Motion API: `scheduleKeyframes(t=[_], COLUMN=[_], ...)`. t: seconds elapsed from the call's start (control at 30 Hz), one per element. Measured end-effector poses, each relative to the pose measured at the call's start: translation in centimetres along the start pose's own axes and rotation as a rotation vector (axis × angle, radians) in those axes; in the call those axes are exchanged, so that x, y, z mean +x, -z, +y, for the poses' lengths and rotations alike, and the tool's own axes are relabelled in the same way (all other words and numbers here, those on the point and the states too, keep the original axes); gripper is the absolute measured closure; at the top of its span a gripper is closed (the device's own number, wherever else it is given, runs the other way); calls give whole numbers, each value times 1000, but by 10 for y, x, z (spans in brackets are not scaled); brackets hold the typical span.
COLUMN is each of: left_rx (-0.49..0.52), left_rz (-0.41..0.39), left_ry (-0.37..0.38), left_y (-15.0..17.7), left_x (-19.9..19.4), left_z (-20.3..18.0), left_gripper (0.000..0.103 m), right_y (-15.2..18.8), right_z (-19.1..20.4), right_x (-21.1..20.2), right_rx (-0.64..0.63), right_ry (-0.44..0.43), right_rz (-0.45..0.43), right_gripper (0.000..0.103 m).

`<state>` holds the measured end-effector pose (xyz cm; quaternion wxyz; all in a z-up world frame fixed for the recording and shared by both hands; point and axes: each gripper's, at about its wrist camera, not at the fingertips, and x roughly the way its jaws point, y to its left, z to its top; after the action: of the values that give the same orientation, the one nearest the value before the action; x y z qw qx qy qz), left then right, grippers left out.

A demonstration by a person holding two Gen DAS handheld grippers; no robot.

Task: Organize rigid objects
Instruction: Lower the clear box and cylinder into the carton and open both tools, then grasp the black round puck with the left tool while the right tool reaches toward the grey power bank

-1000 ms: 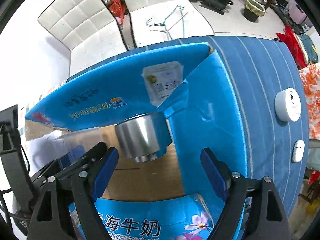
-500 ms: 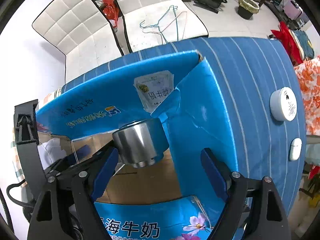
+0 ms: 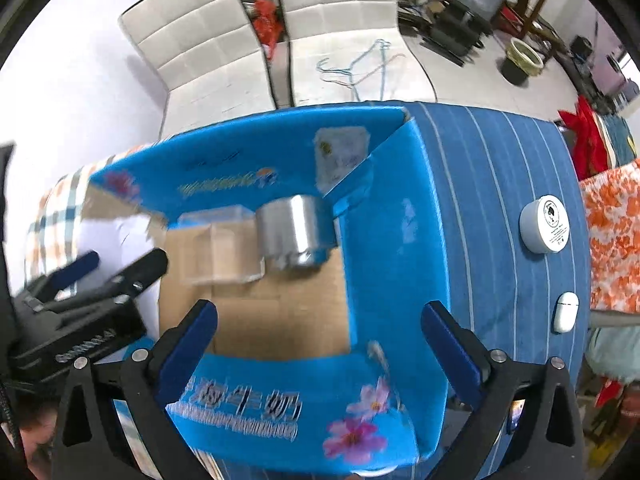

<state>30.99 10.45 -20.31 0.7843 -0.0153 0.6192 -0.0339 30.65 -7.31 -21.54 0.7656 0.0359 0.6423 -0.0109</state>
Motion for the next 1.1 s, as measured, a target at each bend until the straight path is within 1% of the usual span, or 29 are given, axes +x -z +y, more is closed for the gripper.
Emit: scheduleKeyframes(t=[0.07,0.1,0.13,0.17,0.2,0.23,0.4,0.6,0.7,0.77,0.83,0.9,0.97,1.03,1.1], left_rx=[3,2,0,-3,-4,-5,5,21,18,20,21,26,38,48,66], left_rz=[-19,-24,-32,-46,-54,-61,-115,-179,-205,-222,-224,-209,-173,-113,-31], left_ry=[-35,-66,-70,-82,-90,-88,-94,-79,-61,-55,-45,-35,-17,-3,22], left_y=[4,13,11,19,19,20,45,68,79,88,97,107,117,129,142], left_x=[-9,-20,-24,-35,-41,-46,-87,-136,-157,-167,-170,-163,-147,-118,-78], left_z=[-4,-2,-5,-3,-8,-14,-18,-25,-30,-38,-49,-65,-83,-105,-133], left_gripper=[0,0,0,0,0,0,0,0,0,0,0,0,0,0,0], right_y=[16,22,30,36,44,50,79,110,122,131,140,148,157,168,180], right_z=[5,4,5,6,5,5,7,1,-24,-56,-93,-128,-156,-183,-207], right_x=[-10,-15,-21,-27,-35,-41,-84,-135,-156,-163,-161,-148,-130,-102,-66], right_rx=[-3,-7,-10,-11,-11,-12,-41,-55,-20,25,84,126,151,169,183], right_ry=[-20,-23,-29,-34,-41,-47,-47,-93,-118,-109,-78,-36,-20,-16,-49], right_rz=[-13,-20,-31,-38,-45,-53,-117,-196,-230,-225,-205,-171,-128,-63,2], right_gripper=[0,0,0,0,0,0,0,0,0,0,0,0,0,0,2])
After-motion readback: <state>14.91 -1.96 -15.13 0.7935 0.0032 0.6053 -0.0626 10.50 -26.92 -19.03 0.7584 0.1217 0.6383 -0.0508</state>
